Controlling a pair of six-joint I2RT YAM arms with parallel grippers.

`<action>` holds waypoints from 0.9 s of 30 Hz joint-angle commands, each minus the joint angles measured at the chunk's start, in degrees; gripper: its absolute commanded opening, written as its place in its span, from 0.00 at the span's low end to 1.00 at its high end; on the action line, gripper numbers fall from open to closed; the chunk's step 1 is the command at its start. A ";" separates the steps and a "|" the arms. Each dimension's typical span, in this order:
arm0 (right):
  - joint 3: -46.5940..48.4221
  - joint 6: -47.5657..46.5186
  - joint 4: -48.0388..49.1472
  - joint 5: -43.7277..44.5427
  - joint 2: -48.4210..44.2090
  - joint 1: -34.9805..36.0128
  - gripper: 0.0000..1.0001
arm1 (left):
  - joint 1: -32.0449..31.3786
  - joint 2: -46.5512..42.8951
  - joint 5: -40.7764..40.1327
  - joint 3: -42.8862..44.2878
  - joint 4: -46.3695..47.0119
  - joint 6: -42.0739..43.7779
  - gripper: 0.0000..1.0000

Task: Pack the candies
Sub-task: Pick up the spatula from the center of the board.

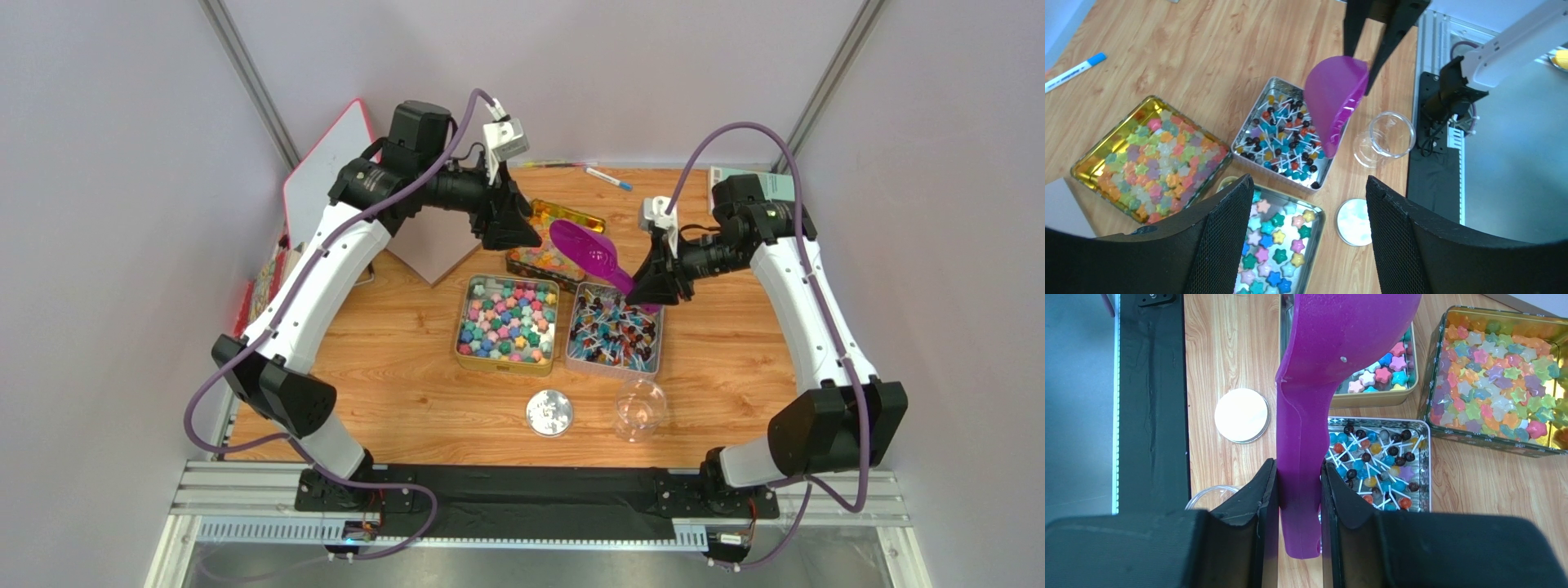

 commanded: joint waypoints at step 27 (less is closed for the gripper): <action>5.25 0.01 -15.87 1.65 1.66 6.57 0.00 | -2.58 0.64 3.77 -0.05 -0.71 3.48 0.34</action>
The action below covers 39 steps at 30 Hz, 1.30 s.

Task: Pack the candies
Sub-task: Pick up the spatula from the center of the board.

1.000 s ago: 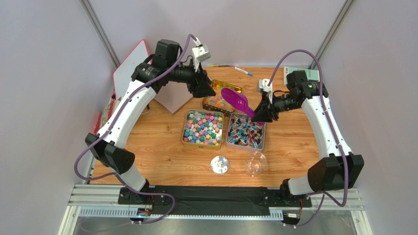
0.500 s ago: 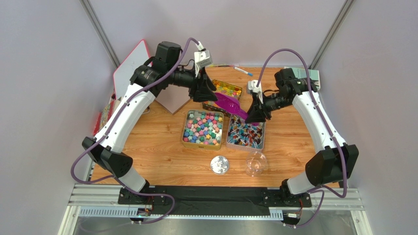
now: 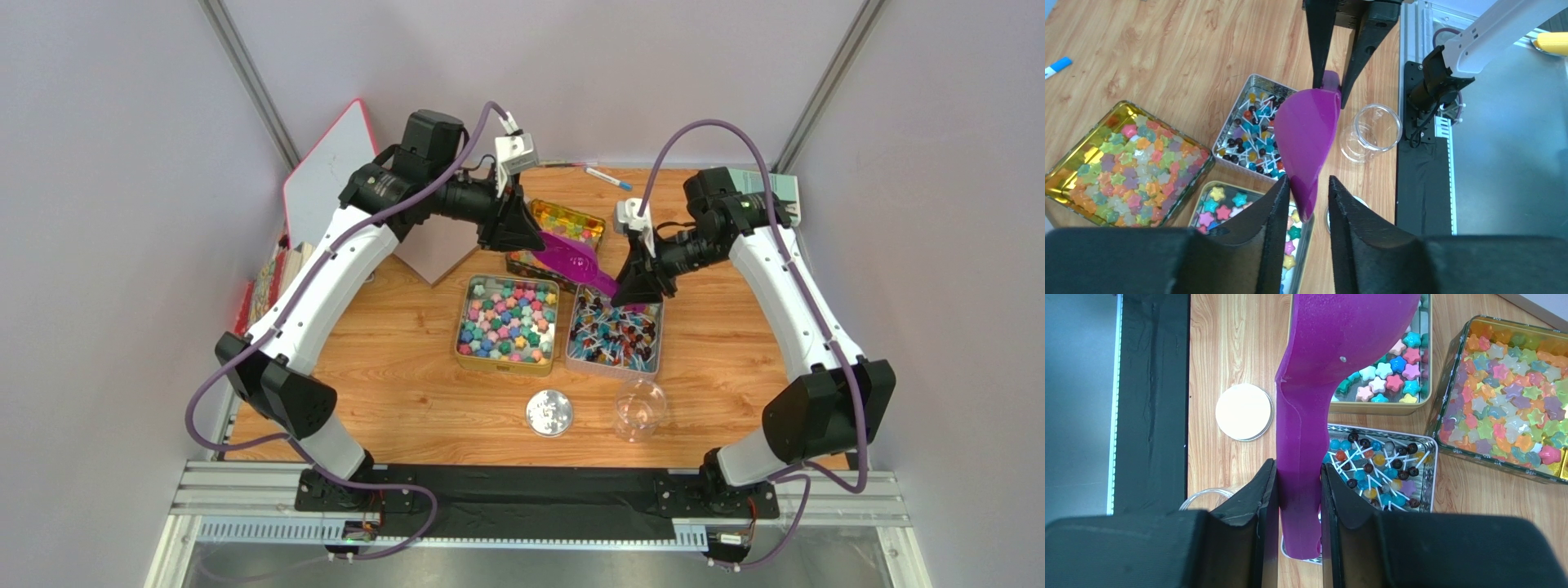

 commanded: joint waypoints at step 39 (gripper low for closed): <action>-41.02 30.53 64.70 32.25 -51.55 9.06 0.81 | 8.22 10.44 15.31 -1.57 21.35 -39.53 0.00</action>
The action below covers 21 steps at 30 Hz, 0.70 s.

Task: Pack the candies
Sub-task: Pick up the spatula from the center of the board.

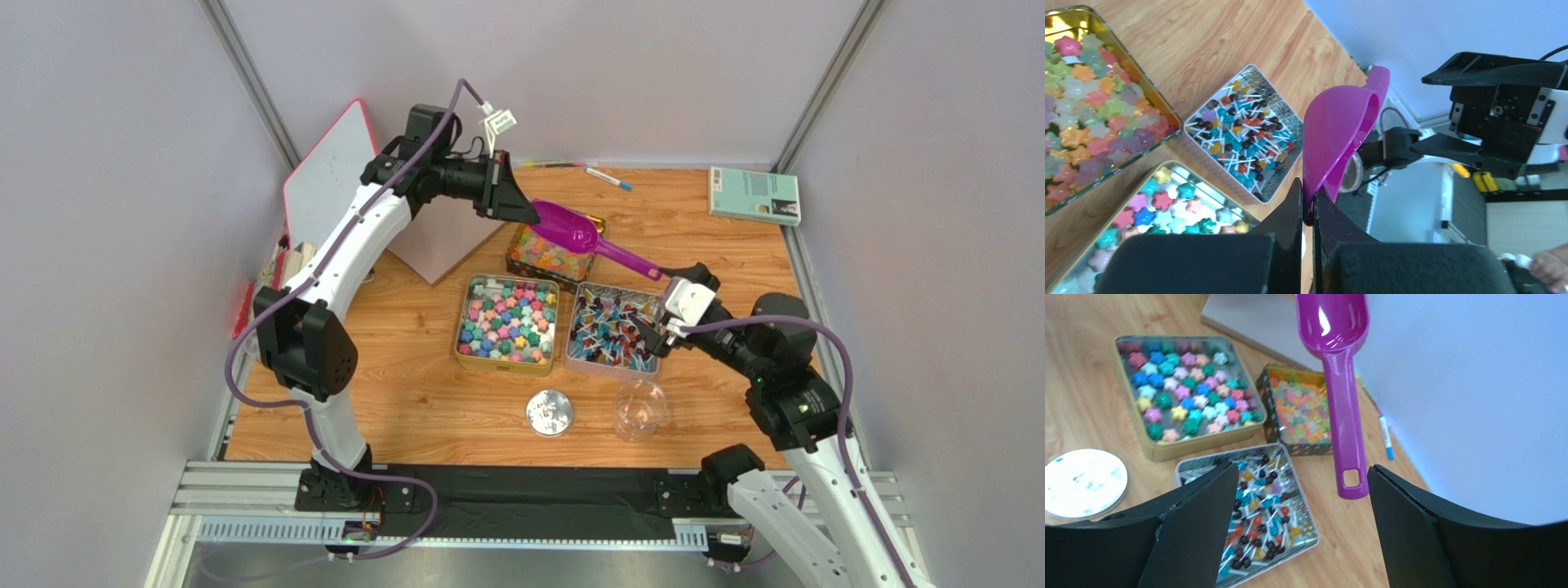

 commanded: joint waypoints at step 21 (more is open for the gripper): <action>5.85 -0.05 14.21 -5.06 11.71 2.24 0.65 | 0.77 -4.56 14.75 -7.03 11.26 -10.64 0.00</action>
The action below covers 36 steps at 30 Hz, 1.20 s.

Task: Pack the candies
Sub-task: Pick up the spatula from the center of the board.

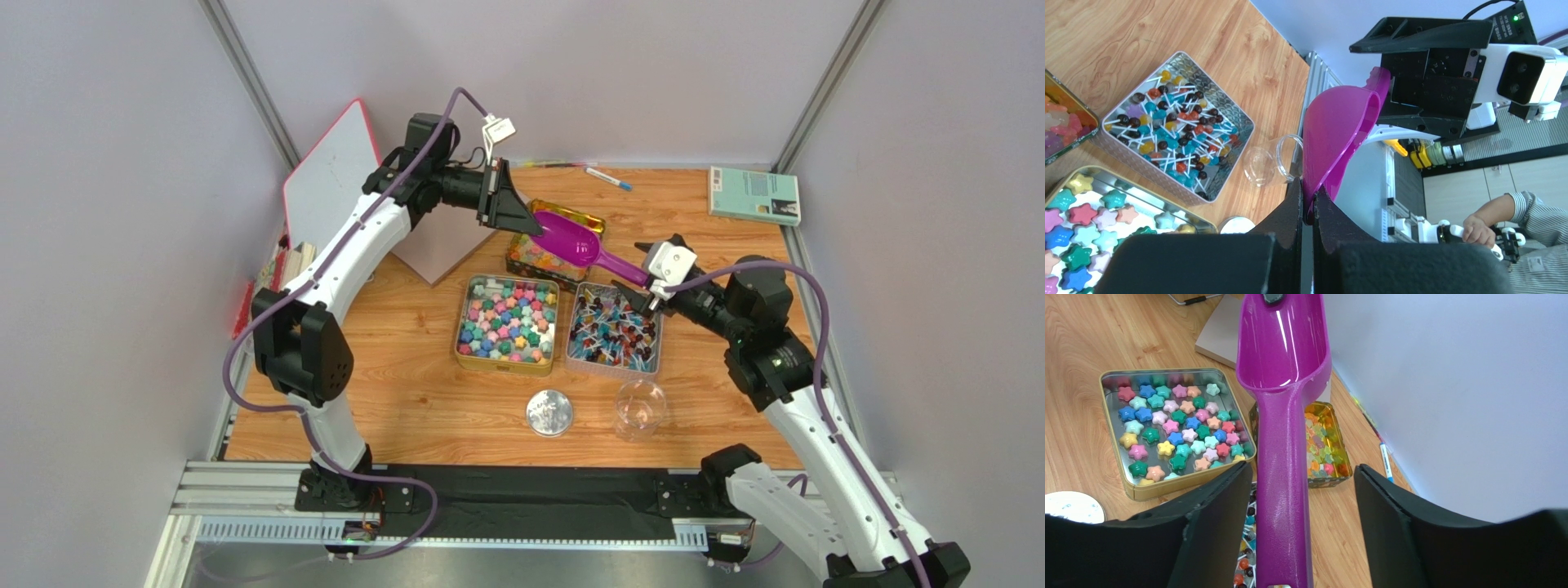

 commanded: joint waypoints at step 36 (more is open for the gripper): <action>18.39 -23.32 -30.39 14.55 5.59 5.51 0.00 | 0.82 -13.43 -34.51 -5.58 -20.86 40.68 0.62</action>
